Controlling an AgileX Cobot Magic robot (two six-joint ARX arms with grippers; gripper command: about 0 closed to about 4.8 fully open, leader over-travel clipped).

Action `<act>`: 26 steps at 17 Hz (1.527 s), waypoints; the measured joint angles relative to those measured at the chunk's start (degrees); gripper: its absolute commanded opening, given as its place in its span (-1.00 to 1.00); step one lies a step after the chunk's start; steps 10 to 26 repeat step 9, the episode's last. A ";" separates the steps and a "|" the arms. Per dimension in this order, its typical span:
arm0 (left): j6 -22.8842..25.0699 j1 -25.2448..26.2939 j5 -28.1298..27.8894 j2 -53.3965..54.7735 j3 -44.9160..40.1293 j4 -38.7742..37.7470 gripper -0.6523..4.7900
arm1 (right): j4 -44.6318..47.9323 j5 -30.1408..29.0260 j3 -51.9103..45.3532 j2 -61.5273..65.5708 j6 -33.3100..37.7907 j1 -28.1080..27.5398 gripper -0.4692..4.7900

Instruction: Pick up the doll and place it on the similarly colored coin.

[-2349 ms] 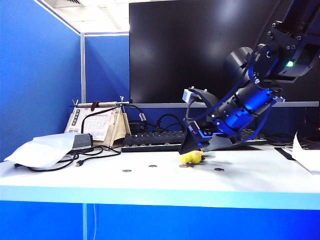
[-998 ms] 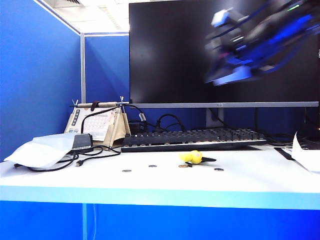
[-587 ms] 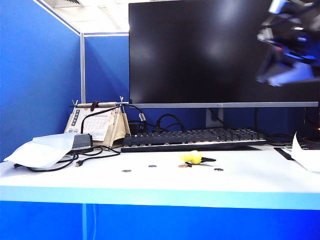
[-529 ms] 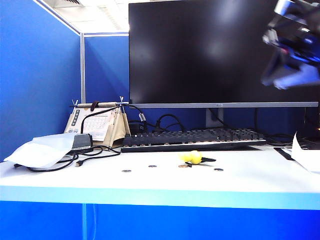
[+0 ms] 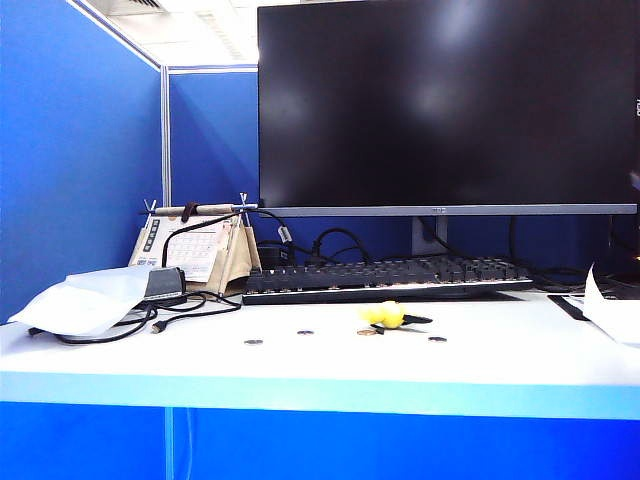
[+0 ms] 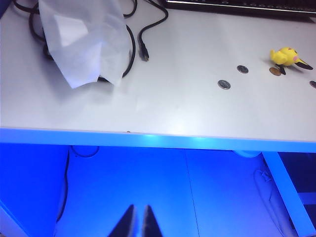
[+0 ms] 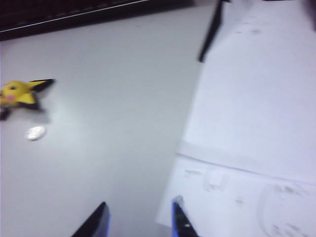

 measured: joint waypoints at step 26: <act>0.00 0.00 0.00 0.00 0.00 0.00 -0.65 | 0.50 7.54 -9.03 -1.75 4.33 -0.02 -0.17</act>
